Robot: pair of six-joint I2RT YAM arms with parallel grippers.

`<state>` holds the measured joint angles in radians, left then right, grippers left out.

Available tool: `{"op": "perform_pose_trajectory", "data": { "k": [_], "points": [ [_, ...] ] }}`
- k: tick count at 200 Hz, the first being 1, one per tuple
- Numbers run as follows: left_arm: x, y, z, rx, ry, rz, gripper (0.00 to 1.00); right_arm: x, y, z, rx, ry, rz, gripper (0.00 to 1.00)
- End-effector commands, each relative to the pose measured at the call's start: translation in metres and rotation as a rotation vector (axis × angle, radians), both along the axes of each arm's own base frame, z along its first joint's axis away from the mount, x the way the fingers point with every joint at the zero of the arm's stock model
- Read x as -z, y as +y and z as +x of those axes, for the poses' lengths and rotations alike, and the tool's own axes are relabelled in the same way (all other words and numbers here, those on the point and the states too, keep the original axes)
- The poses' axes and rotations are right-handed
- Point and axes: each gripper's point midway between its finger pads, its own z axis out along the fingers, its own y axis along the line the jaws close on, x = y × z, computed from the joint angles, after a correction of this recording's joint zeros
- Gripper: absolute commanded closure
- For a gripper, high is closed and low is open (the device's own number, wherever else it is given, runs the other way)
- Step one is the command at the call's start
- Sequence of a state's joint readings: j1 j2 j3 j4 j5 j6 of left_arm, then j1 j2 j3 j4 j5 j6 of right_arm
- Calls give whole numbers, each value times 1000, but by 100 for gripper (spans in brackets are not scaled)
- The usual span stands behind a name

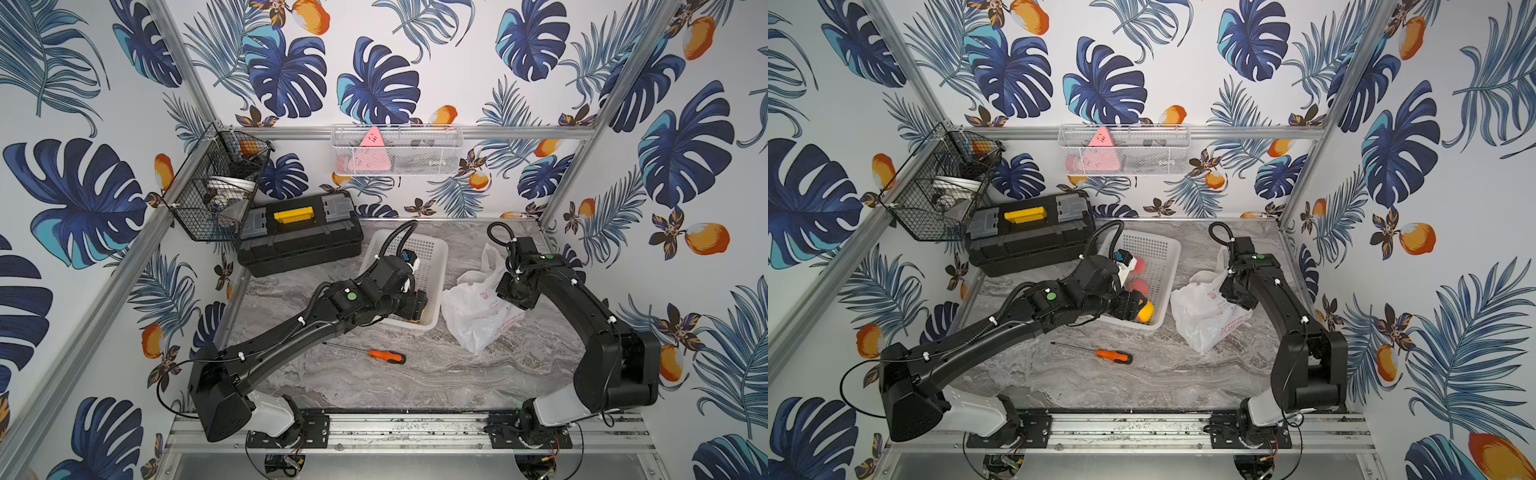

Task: Place the peach into a plastic bag & tie a knot
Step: Pick up the plastic bag at the center of the board.

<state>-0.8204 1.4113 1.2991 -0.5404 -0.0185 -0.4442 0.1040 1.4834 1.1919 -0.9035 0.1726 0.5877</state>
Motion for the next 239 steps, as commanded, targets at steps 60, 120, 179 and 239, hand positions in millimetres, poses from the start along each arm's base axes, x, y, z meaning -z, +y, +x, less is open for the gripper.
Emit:
{"op": "perform_pose_trajectory", "data": {
  "k": [60,120,179,239],
  "points": [
    [-38,-20,-27,23,102,-153,28,-130,36,8,-97,-770,249,100],
    [-99,1,-24,-36,-24,-187,18,-255,157,-16,-597,-1308,363,99],
    [-137,102,19,-268,-10,-337,13,-261,282,-61,-1009,-1613,428,94],
    [-98,167,27,-442,111,-311,11,-243,314,-59,-1058,-1663,464,91]
  ]
}}
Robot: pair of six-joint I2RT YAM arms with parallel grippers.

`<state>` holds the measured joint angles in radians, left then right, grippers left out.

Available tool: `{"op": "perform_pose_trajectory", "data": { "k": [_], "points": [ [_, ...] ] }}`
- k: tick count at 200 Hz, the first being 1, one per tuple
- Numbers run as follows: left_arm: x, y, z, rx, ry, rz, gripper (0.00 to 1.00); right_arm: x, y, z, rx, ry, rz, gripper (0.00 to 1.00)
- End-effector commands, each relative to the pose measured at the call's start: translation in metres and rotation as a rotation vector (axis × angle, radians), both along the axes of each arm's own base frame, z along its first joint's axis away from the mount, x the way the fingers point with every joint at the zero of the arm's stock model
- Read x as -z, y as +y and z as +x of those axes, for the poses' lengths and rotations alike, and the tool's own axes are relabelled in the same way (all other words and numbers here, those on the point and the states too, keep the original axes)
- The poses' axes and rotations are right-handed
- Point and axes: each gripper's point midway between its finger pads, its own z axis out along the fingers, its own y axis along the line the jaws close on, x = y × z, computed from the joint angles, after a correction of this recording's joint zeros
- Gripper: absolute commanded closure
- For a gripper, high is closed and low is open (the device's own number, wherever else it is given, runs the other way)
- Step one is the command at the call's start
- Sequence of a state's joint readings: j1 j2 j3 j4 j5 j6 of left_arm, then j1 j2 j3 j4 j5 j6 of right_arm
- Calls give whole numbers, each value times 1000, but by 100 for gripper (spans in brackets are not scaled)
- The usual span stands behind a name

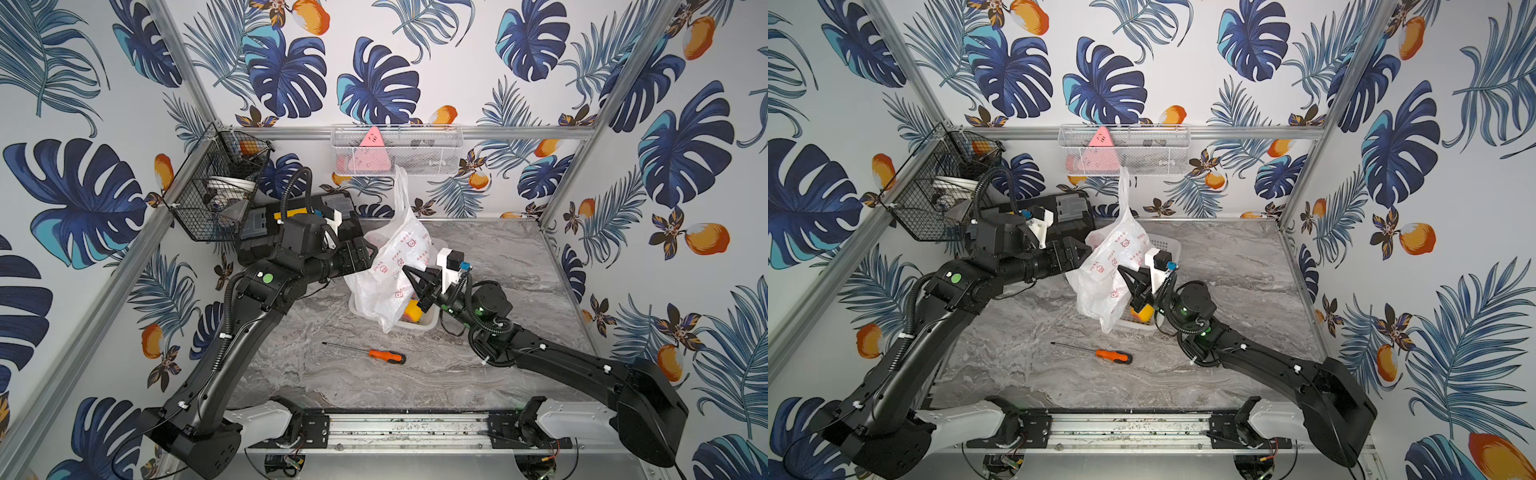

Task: Place the peach into a plastic bag & tie a knot
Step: Pick up the plastic bag at the center of the board.

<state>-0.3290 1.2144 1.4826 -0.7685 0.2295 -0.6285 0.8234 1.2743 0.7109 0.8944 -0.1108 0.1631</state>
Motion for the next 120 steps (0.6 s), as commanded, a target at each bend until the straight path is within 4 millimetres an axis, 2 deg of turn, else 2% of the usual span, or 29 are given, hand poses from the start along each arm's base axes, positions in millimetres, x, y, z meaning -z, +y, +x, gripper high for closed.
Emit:
{"op": "perform_pose_trajectory", "data": {
  "k": [1,11,20,42,63,87,120],
  "points": [
    [12,21,-9,-33,67,0,11,-26,-2,-9,-13,-117,84,91],
    [16,34,-8,-64,80,-18,10,-22,1,-10,-20,-121,76,90],
    [17,37,-6,-63,97,-84,10,-18,5,-12,-25,-133,64,90],
    [21,15,1,23,151,-273,10,-8,14,-15,-23,-158,54,88],
    [30,4,7,63,197,-345,10,3,24,-17,-35,-173,34,85],
    [42,1,12,90,225,-304,13,14,35,-19,-43,-184,8,84],
    [91,-7,1,114,319,-161,22,17,43,-16,-34,-192,16,84]
  ]
}}
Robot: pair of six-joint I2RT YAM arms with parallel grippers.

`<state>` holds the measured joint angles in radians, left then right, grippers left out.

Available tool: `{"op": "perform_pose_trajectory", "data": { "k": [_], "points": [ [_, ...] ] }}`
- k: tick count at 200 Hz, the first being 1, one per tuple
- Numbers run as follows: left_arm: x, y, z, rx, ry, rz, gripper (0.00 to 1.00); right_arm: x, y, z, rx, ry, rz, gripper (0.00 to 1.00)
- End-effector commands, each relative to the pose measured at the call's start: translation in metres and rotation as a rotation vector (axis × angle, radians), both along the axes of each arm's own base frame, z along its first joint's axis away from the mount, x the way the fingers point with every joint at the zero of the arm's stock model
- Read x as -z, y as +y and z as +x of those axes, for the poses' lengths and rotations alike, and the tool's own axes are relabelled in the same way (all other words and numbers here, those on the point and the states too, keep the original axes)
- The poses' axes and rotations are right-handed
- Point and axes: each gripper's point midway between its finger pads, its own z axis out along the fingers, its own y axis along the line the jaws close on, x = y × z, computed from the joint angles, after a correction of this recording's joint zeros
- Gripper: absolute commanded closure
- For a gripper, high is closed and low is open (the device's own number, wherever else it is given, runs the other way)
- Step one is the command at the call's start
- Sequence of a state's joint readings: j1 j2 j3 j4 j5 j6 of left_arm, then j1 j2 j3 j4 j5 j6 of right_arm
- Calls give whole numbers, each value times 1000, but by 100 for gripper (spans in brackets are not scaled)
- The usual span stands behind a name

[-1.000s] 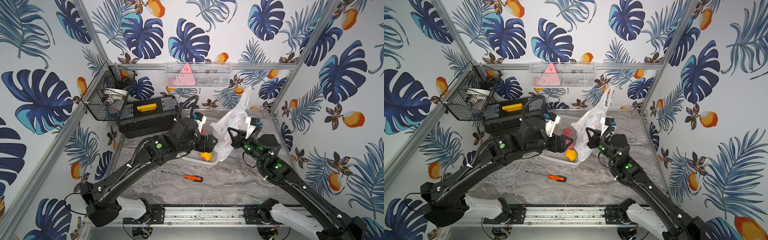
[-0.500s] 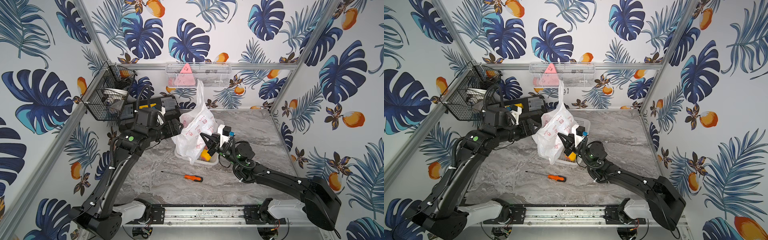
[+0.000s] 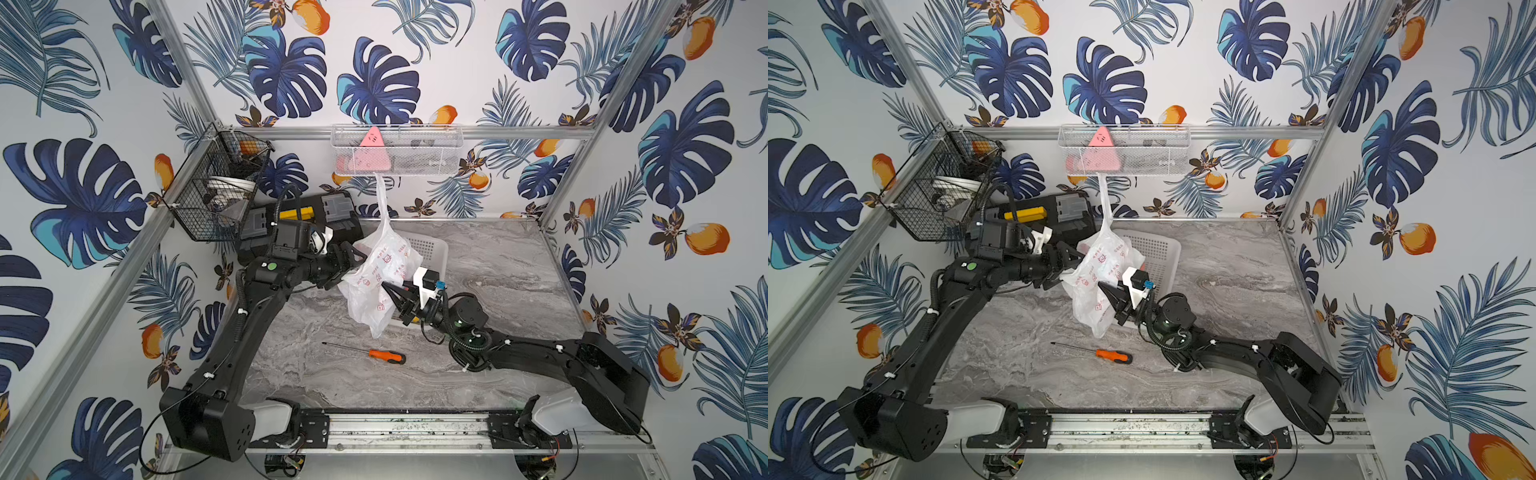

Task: Place the peach into a plastic bag & tie a knot
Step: Pick up the plastic bag at the center of the board.

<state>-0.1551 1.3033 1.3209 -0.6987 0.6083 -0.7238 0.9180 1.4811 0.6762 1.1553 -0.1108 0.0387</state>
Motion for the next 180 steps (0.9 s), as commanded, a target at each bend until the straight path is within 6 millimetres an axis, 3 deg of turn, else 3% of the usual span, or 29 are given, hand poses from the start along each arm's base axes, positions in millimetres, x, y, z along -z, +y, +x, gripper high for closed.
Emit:
{"op": "perform_pose_trajectory", "data": {
  "k": [1,27,53,78,102,128,162,180],
  "points": [
    [24,-7,-11,62,25,77,22,-23,-1,0,22,-77,70,84],
    [27,-9,-17,73,25,88,39,-20,3,5,40,-83,66,84],
    [20,8,-9,4,-14,110,70,-20,2,7,43,-69,80,82],
    [-7,41,11,-130,-127,106,84,-11,-10,9,80,-18,108,74],
    [-39,58,21,-193,-293,166,97,-2,-17,10,97,45,108,62],
    [-64,72,21,-223,-443,271,100,18,-22,16,123,179,80,48],
    [-74,88,8,-195,-544,455,100,41,-39,29,201,438,3,44],
    [-75,100,1,-204,-578,573,100,59,-56,47,291,665,-92,41]
  ]
}}
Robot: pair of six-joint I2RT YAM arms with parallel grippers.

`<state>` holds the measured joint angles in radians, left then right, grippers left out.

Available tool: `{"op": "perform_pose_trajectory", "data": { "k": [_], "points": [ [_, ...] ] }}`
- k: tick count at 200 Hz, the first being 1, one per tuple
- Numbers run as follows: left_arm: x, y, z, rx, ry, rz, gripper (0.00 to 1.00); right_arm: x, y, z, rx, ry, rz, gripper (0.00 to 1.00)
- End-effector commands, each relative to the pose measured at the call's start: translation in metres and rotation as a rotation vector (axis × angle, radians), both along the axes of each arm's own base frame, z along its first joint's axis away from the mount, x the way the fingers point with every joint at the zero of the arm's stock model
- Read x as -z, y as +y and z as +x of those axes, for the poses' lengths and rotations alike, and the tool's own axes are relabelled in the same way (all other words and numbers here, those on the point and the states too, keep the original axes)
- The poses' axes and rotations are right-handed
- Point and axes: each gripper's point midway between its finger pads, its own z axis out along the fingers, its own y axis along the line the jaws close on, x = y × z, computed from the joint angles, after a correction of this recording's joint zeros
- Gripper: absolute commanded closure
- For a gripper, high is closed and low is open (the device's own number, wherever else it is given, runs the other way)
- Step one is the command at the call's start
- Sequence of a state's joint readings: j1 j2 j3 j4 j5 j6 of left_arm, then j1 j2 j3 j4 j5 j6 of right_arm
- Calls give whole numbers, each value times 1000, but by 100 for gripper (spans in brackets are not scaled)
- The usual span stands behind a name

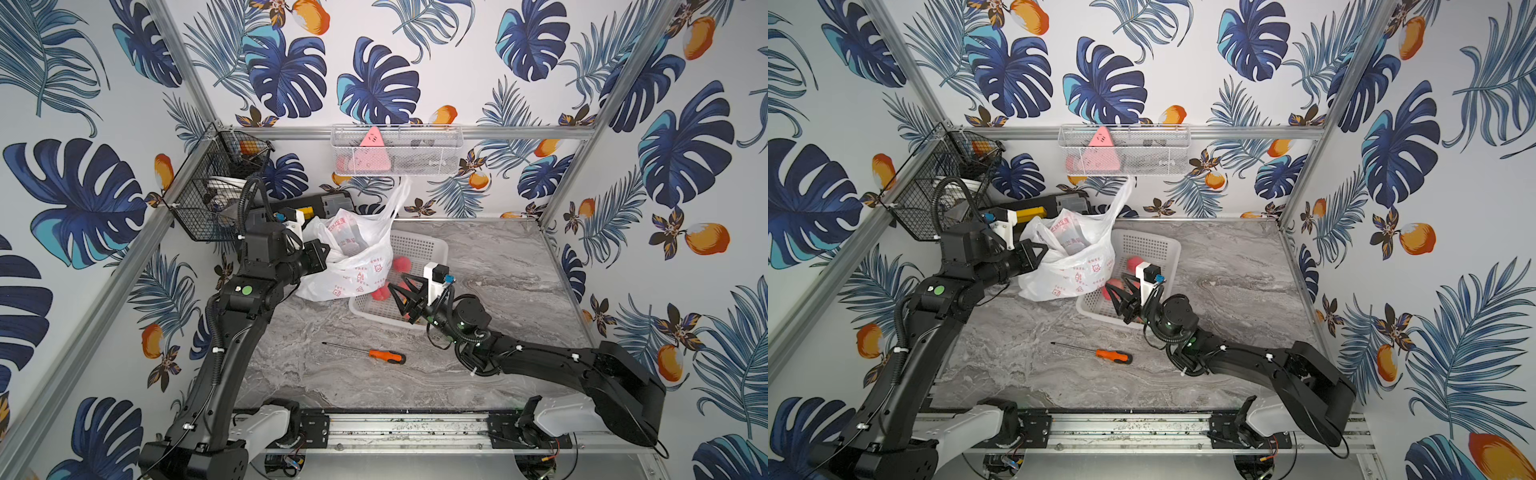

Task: Place the peach into a plastic bag & tie a knot
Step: Pick up the plastic bag at the center of the board, then pick up the peach from the basket.

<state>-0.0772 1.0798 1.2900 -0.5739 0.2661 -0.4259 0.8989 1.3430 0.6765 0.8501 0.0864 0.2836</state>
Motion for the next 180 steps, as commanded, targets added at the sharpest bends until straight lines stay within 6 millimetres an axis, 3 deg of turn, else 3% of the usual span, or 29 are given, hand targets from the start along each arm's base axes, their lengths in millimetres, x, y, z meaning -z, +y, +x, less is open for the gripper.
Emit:
{"op": "perform_pose_trajectory", "data": {
  "k": [1,25,39,42,62,80,113,155,180],
  "points": [
    [-6,21,-4,-41,-77,213,100,45,-22,21,102,370,-121,41],
    [5,33,-12,-99,-62,259,100,82,-63,48,189,761,-204,42],
    [14,40,-17,-147,-49,248,100,103,-83,52,232,912,-269,44],
    [16,40,-18,-150,-47,246,100,98,-84,55,237,914,-269,44],
    [22,44,-23,-166,-40,249,100,107,-96,57,299,957,-327,44],
    [16,56,-25,-216,-40,307,100,117,-96,58,310,1008,-380,43],
    [-2,98,-39,-421,1,462,100,143,-83,62,282,1109,-499,39],
    [-1,91,-45,-390,35,451,100,175,-57,65,294,1132,-701,25],
    [21,76,-44,-301,116,424,100,199,-52,76,341,1130,-779,16]
  ]
}}
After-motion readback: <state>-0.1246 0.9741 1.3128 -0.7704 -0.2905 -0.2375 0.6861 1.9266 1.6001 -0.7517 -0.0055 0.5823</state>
